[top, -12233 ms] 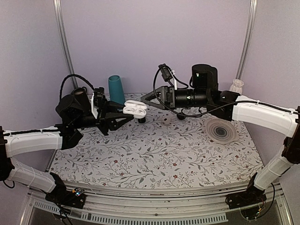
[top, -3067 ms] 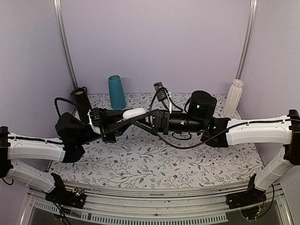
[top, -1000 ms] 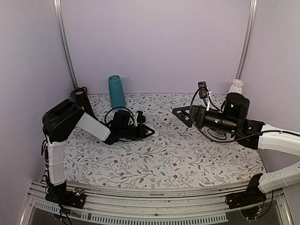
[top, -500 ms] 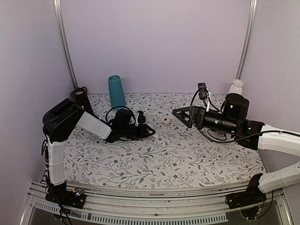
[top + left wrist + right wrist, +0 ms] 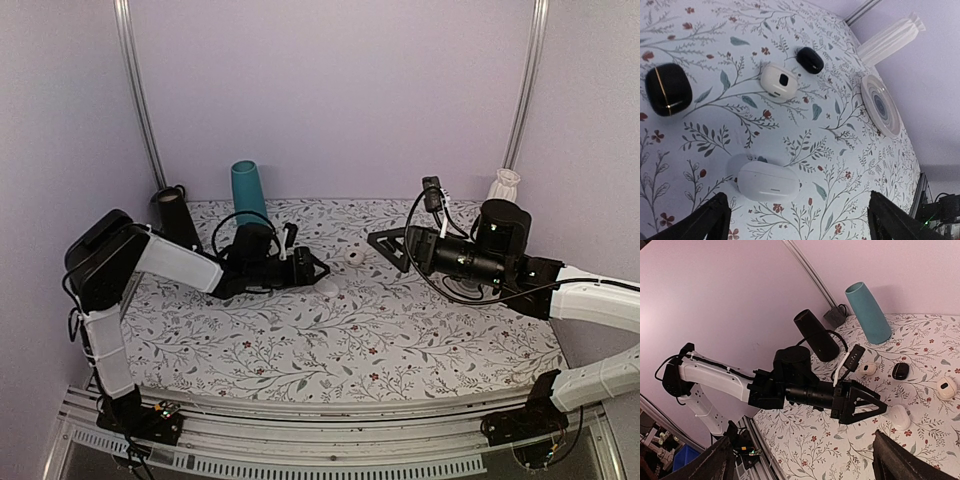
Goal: Insert the wireless bluetooth earbuds into the charging case
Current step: Place the charging case with the earbuds at the center of the board, then reset both arms
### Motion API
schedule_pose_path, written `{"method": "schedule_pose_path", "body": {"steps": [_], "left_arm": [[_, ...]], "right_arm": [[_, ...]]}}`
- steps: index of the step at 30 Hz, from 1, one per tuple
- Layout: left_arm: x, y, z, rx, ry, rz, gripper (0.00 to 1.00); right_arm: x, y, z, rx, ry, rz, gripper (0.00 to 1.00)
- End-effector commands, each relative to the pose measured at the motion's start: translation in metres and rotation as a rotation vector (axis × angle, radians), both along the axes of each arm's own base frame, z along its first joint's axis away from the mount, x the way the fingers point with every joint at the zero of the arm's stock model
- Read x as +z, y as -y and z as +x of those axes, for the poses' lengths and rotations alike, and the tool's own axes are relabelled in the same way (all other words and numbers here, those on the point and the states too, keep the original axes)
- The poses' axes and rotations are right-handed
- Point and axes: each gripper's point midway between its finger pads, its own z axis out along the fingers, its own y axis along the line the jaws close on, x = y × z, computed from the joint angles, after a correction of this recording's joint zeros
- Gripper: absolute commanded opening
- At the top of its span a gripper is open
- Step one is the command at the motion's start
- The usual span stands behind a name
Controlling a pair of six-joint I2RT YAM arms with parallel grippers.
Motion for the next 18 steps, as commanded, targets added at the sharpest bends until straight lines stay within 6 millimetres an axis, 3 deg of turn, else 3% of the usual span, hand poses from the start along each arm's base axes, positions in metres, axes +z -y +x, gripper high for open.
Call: {"method": "schedule_pose_path", "body": {"steps": [1,9,13,18], "left_arm": [[0.042,-0.011,-0.001,0.012,0.137,0.016,0.96],[0.100,-0.056,-0.010,0.083,0.288,0.040,0.96],[0.129,-0.092,-0.013,0.169,0.377,0.077,0.96],[0.148,-0.141,-0.016,0.332,0.439,0.165,0.96]], "right_arm": [[-0.002,0.010,0.014,-0.096,-0.012,-0.014,0.98],[-0.014,0.048,0.044,-0.372,-0.035,-0.109,0.99],[-0.038,0.097,0.066,-0.638,-0.045,-0.224,0.99],[-0.077,0.163,0.089,-0.829,-0.061,-0.387,0.99]]}}
